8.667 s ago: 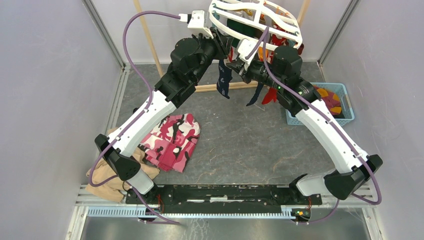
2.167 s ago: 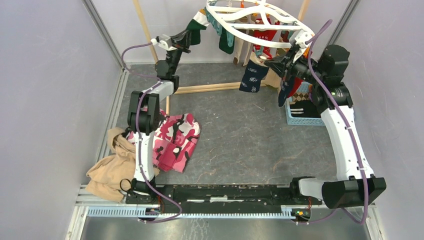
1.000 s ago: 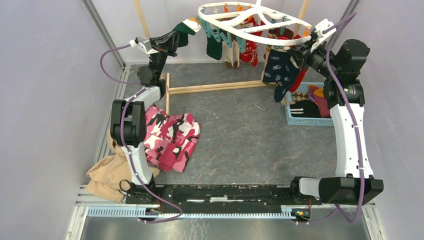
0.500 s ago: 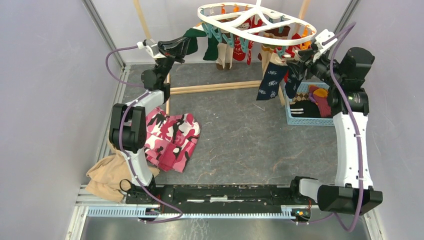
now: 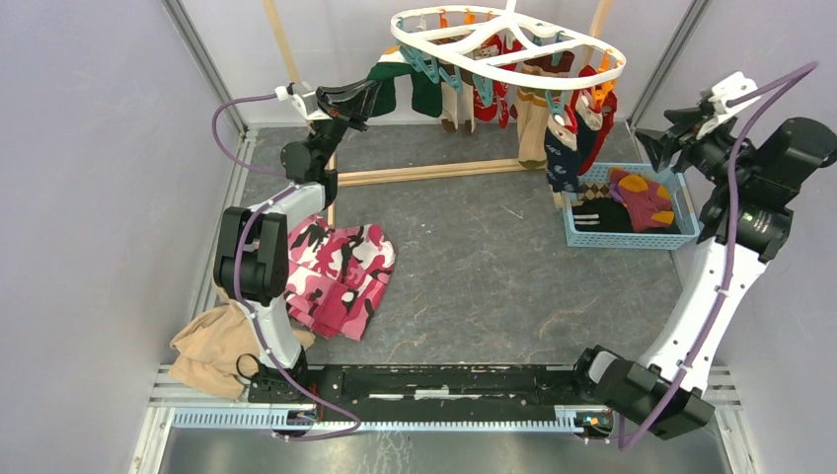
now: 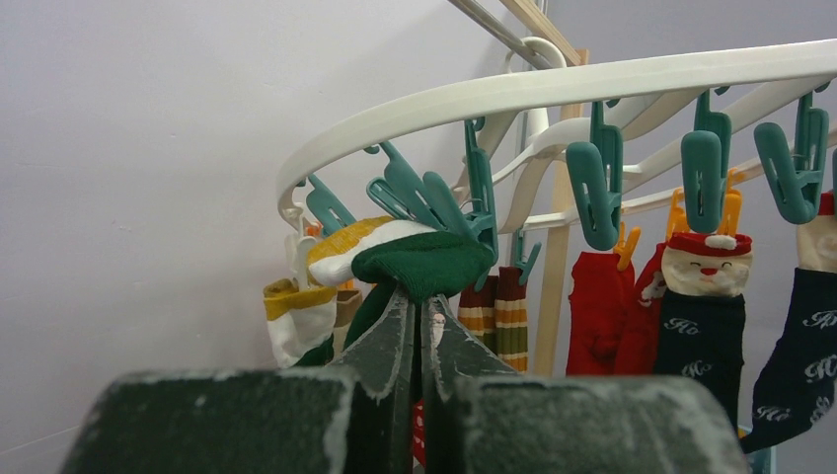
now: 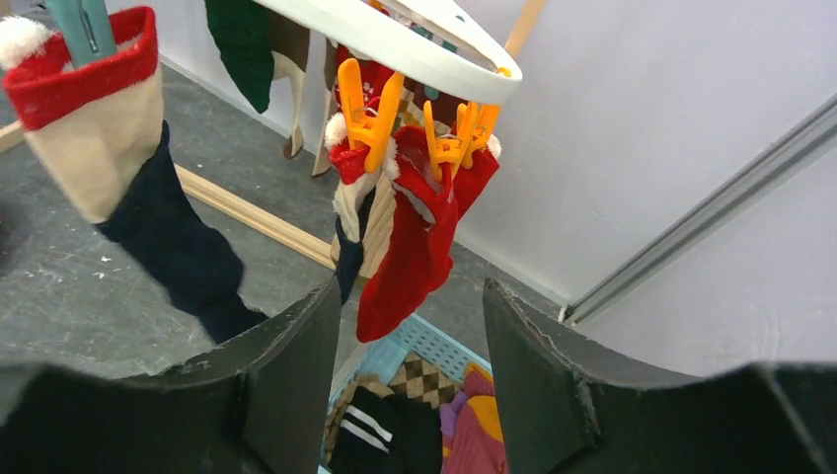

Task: Clip the socks to the hanger
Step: Rotate the hanger at the clothesline.

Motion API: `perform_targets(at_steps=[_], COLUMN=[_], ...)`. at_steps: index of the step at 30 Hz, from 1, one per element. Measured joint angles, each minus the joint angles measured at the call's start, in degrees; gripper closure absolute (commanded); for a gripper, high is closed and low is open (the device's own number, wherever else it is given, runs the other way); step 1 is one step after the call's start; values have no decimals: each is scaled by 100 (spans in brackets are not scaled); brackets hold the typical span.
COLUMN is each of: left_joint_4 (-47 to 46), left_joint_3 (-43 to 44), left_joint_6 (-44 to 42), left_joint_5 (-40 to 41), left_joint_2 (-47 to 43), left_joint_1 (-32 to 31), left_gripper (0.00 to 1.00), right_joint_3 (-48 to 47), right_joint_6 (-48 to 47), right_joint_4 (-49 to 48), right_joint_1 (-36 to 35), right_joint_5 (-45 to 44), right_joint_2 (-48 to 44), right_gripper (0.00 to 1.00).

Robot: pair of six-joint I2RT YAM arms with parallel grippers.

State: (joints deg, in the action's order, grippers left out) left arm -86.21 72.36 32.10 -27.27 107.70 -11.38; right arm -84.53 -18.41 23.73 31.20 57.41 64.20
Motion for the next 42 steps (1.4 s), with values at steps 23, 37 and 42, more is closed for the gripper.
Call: perform_targets(at_steps=[23, 37, 42], left_joint_4=[2, 46, 48], left_joint_3=[-11, -70, -245], left_joint_6=[0, -17, -87], left_joint_5=[-144, -186, -186], left_joint_2=[-9, -87, -295], left_joint_1=[0, 0, 0], left_gripper=[98, 98, 98], right_joint_3=[-1853, -2435, -2496], right_joint_6=[-247, -809, -796], right_joint_4=[-72, 249, 225], right_joint_1=[-1558, -2555, -2830], right_joint_5=[-1801, -2957, -3073], right_joint_2=[2059, 2579, 2791], right_gripper=[71, 70, 68])
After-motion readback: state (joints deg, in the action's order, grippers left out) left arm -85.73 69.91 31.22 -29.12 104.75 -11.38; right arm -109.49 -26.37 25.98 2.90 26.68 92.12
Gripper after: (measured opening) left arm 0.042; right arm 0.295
